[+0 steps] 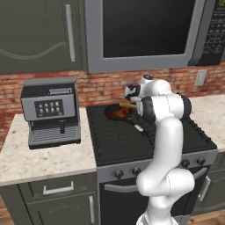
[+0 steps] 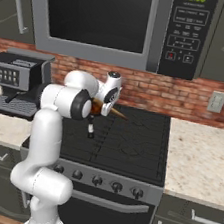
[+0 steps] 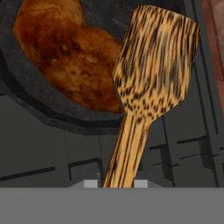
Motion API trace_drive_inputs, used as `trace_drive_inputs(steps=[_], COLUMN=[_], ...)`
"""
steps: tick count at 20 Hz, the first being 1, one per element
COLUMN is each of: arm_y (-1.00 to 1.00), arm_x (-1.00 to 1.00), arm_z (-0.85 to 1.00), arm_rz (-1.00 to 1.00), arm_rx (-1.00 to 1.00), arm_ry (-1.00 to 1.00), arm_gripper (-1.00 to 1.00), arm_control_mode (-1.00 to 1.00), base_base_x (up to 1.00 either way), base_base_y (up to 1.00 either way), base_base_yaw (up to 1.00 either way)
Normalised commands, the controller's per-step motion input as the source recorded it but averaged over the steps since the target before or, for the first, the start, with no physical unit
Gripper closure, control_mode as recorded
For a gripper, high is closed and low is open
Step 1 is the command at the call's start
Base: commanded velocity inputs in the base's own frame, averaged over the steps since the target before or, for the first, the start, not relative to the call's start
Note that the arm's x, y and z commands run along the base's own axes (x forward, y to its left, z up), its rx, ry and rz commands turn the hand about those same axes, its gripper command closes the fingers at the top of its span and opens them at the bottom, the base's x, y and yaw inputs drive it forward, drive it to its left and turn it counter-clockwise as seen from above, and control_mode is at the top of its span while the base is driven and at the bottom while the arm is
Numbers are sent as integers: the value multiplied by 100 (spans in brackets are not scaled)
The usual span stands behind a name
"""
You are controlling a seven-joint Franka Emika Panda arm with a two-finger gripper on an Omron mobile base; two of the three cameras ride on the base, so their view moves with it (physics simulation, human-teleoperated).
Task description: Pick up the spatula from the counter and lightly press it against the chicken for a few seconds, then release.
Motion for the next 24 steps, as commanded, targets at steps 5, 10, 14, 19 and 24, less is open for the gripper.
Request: trace_drive_inputs(steps=[5,10,14,19,24], arm_y=[8,9,8,4,-1], arm_x=[-18,-15,-11,-6,0], arm_z=[-8,-9,-7,-3,14], arm_rz=[4,4,3,3,5], arm_rx=[-3,-3,-3,-3,-1], arm_ry=[0,0,0,0,-5], arm_gripper=[100,100,100,100,100], arm_control_mode=[-100,-100,-100,-100,-100], base_base_x=[0,0,0,0,0], base_base_y=[0,0,0,0,0], base_base_yaw=[0,0,0,0,0])
